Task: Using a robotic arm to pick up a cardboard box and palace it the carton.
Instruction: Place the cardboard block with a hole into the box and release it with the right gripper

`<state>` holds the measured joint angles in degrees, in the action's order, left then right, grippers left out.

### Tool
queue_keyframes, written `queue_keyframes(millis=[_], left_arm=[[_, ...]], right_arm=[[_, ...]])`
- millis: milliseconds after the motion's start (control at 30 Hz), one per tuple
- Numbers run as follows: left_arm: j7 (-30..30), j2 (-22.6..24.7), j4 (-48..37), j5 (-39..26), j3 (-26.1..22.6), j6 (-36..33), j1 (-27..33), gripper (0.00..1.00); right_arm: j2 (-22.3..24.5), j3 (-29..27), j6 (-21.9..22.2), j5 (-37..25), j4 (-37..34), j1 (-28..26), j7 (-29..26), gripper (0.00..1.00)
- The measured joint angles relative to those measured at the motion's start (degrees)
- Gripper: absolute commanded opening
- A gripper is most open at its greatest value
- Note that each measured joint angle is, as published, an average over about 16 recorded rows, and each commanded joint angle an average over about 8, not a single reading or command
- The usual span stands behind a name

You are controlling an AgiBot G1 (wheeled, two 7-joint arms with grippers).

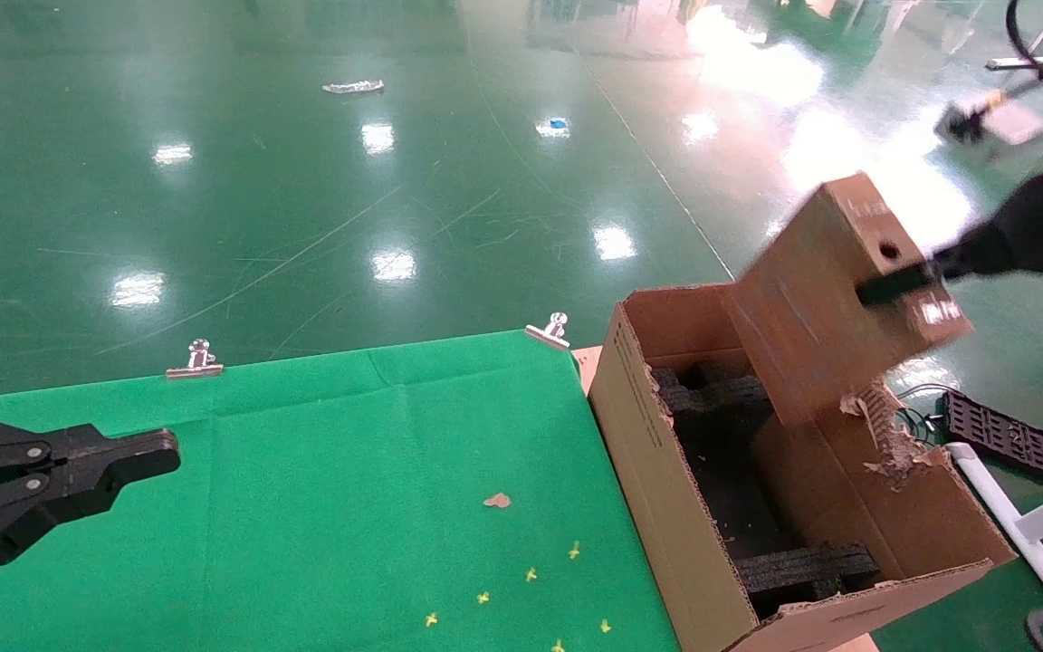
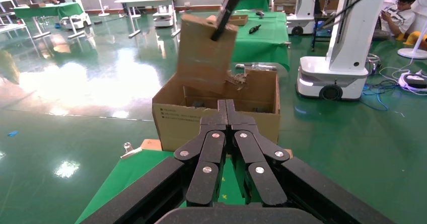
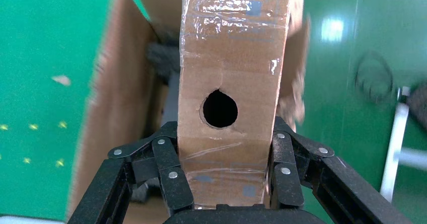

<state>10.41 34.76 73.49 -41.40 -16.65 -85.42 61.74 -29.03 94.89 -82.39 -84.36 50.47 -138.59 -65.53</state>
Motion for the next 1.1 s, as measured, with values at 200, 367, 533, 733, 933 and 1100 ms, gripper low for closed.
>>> queue_keyframes(millis=[200, 367, 533, 733, 933, 1100], left_arm=[[0.0, 0.0, 0.0, 0.0, 0.0, 0.0, 0.0, 1.00], [0.0, 0.0, 0.0, 0.0, 0.0, 0.0, 0.0, 1.00], [0.0, 0.0, 0.0, 0.0, -0.1, 0.0, 0.0, 1.00], [0.0, 0.0, 0.0, 0.1, -0.1, 0.0, 0.0, 1.00], [0.0, 0.0, 0.0, 0.1, -0.1, 0.0, 0.0, 1.00], [-0.1, 0.0, 0.0, 0.1, -0.1, 0.0, 0.0, 1.00]], right_arm=[[-0.1, 1.9, 0.6, -0.8, -4.5, 4.1, -0.8, 0.00], [-0.9, 3.2, 1.9, -1.0, -7.2, 7.6, -1.6, 0.00], [-2.2, 4.2, 3.2, -1.2, -9.6, 10.7, -2.3, 0.00], [-4.1, 5.0, 4.6, -1.2, -12.3, 14.1, -3.0, 0.00], [-6.3, 5.7, 6.0, -1.1, -15.2, 17.5, -3.4, 0.00], [-7.8, 5.9, 7.9, -0.4, -17.5, 20.8, -3.2, 0.00]])
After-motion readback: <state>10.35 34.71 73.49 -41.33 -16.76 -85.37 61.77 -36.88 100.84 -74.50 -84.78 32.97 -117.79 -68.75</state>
